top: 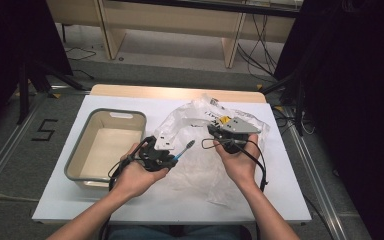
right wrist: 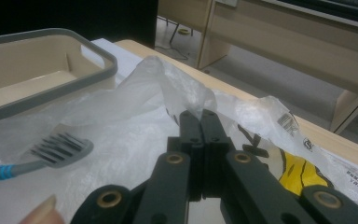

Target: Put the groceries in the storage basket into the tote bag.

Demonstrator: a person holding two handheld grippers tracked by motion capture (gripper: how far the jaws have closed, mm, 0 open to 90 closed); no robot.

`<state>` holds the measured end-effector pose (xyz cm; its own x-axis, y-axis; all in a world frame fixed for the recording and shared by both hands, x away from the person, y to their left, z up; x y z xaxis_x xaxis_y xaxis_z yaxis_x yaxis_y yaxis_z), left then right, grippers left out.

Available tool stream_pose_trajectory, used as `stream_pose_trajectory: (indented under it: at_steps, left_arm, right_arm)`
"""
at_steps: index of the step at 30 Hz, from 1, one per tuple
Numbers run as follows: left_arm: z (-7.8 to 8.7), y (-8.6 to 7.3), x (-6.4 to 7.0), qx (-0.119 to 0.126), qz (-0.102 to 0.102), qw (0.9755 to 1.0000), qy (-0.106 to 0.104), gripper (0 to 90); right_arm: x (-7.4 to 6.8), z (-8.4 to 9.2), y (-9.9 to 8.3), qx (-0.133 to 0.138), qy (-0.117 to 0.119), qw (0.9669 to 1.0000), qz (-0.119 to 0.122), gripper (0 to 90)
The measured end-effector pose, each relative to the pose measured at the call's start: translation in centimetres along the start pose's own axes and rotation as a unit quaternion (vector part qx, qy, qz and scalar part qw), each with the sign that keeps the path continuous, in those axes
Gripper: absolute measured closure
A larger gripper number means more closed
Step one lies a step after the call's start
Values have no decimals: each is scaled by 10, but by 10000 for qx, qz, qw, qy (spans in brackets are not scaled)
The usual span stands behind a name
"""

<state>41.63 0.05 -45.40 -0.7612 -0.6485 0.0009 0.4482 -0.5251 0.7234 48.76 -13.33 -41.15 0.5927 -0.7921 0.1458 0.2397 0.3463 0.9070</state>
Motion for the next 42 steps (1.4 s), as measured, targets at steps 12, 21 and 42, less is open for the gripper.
stream_pose_trajectory:
  at_steps: [12,21,42]
  left_arm:
    - [-18,5,3,-149,-30,9999,23,784]
    - [-26,7,3,-197,-21,9998,44,784]
    - [-45,14,0,-285,56,9996,59,784]
  right_arm:
    - [0,0,0,0,4,10000,0,900]
    - [0,1,1,17,7,10000,-4,900]
    - [-2,1,1,7,26,10000,-17,900]
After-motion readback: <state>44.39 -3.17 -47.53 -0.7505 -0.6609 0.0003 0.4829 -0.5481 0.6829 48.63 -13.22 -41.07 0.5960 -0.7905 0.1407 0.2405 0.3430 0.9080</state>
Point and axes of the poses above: each handheld gripper's, and its own axes: z roughly backward along the jaws, y roughly out of its top, x roughly to its right, the point moved 10 cm from there along -z, roughly forward along the jaws, and after that the axes turned 1 degree about -y, right-handed, at the moved point
